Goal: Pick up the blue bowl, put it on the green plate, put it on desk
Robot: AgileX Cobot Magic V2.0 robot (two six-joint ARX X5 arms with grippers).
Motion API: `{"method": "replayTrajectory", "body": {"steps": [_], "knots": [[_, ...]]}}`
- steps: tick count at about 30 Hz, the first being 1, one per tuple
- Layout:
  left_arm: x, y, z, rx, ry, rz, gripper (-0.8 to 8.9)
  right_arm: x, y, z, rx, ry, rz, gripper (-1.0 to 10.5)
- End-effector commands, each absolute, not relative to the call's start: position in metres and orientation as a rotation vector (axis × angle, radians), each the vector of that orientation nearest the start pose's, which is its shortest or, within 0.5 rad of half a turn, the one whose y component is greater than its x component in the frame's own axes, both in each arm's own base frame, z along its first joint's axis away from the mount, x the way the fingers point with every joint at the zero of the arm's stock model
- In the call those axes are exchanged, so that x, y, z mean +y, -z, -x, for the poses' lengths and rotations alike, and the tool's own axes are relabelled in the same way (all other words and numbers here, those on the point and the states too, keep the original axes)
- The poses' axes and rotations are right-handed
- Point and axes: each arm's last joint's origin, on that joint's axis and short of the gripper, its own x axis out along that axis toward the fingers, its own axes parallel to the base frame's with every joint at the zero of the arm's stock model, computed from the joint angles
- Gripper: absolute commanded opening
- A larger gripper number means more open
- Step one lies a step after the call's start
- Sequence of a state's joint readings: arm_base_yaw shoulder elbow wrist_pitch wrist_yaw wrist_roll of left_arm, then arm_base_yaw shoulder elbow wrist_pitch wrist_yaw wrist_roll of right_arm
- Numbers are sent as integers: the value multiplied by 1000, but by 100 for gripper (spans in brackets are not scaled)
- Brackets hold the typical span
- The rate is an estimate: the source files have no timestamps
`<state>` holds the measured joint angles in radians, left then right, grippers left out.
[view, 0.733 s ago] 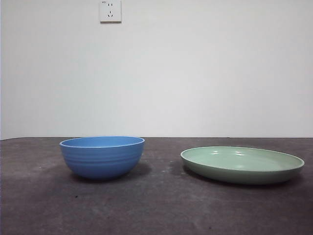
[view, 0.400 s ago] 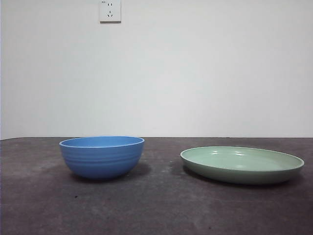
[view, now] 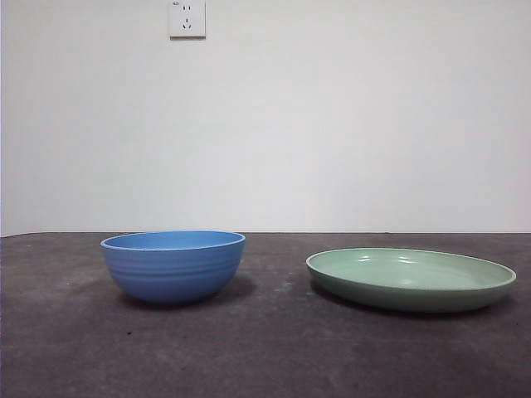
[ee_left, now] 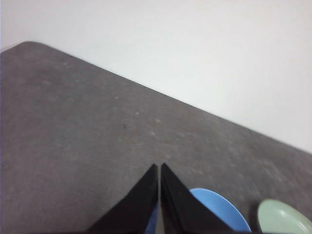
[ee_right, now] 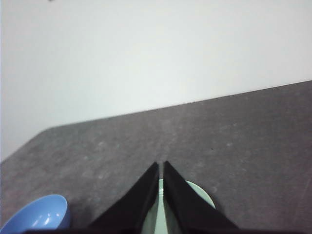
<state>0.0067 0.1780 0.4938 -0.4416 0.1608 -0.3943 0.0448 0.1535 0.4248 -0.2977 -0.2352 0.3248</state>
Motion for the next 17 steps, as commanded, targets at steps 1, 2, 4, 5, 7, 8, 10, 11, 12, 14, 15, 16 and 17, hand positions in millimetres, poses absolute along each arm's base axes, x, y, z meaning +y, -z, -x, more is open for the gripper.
{"method": "replayTrajectory", "body": {"steps": [1, 2, 4, 5, 7, 8, 10, 11, 12, 14, 15, 16, 17], "knots": [[-5, -290, -71, 178, 175, 304, 10, 10, -282, -76, 101, -279, -255, 8], [-6, -296, -73, 209, 199, 282, 10, 11, -288, -77, 133, -290, -239, 8], [-7, -304, -76, 261, 245, 244, 10, 12, -297, -81, 191, -314, -215, 8], [-8, -307, -79, 289, 272, 227, 10, 12, -300, -83, 221, -330, -203, 8], [-10, -312, -83, 343, 326, 206, 10, 14, -307, -87, 285, -373, -183, 8], [-11, -315, -87, 377, 363, 200, 10, 15, -311, -91, 328, -400, -175, 8], [-13, -318, -93, 429, 423, 194, 10, 16, -316, -96, 396, -445, -161, 8], [-14, -319, -95, 456, 452, 191, 10, 17, -318, -99, 431, -466, -157, 8], [-15, -320, -98, 477, 478, 190, 10, 17, -320, -102, 464, -484, -155, 8], [-17, -320, -104, 529, 528, 187, 10, 19, -323, -108, 531, -519, -151, 8], [-18, -319, -106, 553, 547, 188, 10, 19, -323, -110, 561, -531, -147, 8], [-19, -319, -108, 579, 566, 184, 10, 20, -324, -112, 589, -541, -144, 8], [-21, -318, -110, 613, 584, 178, 10, 20, -324, -114, 626, -554, -136, 8]]}}
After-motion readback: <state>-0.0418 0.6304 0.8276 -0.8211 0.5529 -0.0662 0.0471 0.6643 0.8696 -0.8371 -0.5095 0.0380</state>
